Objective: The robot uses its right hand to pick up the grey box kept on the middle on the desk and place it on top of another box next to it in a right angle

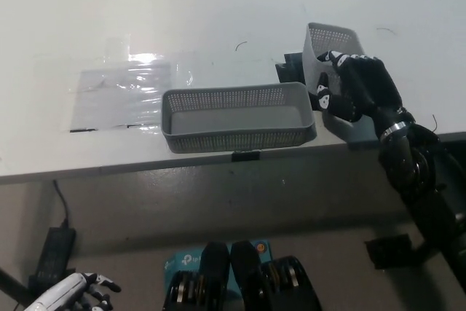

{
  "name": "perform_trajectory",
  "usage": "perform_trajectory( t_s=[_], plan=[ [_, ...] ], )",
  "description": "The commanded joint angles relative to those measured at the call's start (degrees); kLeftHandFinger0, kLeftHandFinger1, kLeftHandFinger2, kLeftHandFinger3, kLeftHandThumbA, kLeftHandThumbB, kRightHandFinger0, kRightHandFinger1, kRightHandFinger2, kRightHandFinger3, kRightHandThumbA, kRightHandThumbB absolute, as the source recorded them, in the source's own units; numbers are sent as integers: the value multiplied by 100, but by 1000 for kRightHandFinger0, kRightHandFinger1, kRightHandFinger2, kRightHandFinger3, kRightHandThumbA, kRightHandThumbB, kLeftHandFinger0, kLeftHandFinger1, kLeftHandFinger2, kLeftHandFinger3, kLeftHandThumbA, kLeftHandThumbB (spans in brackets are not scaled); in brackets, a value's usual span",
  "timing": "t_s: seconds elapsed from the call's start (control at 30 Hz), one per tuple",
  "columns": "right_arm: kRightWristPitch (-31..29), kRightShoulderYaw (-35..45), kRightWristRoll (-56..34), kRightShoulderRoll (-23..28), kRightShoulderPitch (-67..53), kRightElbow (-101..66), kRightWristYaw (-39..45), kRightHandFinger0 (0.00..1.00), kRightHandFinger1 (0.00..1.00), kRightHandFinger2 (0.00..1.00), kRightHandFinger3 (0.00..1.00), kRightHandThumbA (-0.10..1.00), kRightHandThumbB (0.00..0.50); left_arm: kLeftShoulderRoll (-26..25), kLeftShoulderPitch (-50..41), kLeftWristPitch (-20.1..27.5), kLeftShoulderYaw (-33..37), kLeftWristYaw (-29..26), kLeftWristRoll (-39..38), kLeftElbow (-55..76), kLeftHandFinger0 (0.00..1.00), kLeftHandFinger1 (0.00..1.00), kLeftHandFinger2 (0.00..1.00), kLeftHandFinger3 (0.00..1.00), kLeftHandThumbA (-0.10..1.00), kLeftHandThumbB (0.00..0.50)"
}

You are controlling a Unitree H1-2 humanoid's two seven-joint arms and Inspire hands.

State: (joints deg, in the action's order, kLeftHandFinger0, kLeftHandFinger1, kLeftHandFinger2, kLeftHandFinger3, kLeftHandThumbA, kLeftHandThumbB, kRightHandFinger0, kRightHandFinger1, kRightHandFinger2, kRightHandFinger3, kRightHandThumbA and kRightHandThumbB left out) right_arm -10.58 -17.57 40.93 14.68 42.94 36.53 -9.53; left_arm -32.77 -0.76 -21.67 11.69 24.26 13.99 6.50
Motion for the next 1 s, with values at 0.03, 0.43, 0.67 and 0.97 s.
perform_trajectory(
  t_s=[0.03,0.43,0.67,0.97],
  plan=[
    [-413,47,-138,155,117,-74,-267,0,68,383,115,-100,249,-77,1,46,-125,-53,0,80,393,423,561,679,270,327],
    [-686,53,-41,305,278,-337,-459,0,11,348,185,-100,294,-92,-26,93,-111,-77,92,113,359,396,523,686,286,333],
    [-621,-32,218,450,521,-614,-340,0,16,310,139,-100,247,-82,-38,177,-108,-86,93,40,371,396,528,677,300,332],
    [-328,6,446,714,1033,-1104,-145,0,0,175,94,-100,269,-102,-75,202,-154,-82,68,44,345,379,506,641,279,324]
  ],
)
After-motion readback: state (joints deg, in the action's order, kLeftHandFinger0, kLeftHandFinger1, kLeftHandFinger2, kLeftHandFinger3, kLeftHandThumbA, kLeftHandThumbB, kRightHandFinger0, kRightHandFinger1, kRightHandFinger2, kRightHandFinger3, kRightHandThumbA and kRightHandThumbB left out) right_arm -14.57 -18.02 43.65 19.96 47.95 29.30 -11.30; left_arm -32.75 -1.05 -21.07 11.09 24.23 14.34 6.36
